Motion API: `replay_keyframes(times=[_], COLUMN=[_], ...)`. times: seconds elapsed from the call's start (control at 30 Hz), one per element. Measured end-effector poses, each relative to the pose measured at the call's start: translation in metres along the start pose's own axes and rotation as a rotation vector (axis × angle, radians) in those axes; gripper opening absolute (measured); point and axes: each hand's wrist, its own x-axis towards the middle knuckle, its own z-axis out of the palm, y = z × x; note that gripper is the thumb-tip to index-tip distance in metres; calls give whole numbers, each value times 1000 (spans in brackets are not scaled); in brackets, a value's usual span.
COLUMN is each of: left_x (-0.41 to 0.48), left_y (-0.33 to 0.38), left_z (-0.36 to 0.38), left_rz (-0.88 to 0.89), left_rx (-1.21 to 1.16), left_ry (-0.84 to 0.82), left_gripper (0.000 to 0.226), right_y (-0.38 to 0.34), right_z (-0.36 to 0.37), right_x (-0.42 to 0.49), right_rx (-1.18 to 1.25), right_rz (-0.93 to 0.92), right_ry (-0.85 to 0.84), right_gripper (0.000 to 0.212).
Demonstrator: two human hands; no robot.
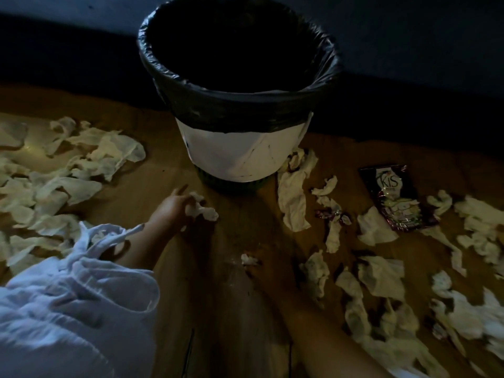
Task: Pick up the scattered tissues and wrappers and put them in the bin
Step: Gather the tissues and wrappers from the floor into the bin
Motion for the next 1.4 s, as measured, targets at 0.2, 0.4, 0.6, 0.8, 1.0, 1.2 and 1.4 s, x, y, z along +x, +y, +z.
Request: replay_keyframes(times=[0.2, 0.4, 0.6, 0.8, 1.0, 1.2, 1.4], left_x=[-11, -18, -10, -3, -30, -84, -151], left_y=[-10, -26, -12, -10, -12, 23, 95], left_z=[2, 8, 9, 16, 23, 17, -26], left_rz=[12, 242, 343, 220, 186, 263, 526], left_rx=[184, 386, 593, 450, 368, 46, -372], left_ry=[-62, -31, -67, -156, -162, -222, -227], left_gripper=[20, 45, 75, 39, 43, 30, 28], right_y=[-1, -2, 1, 3, -1, -43, -109], right_z=[-5, -7, -8, -19, -23, -63, -149], right_x=[-8, -22, -31, -29, -34, -48, -51], right_rx=[90, 186, 281, 357, 599, 538, 733], right_rz=[-34, -26, 27, 19, 210, 143, -97], right_ry=[9, 25, 16, -29, 52, 276, 609], right_gripper=[31, 28, 33, 30, 34, 31, 38])
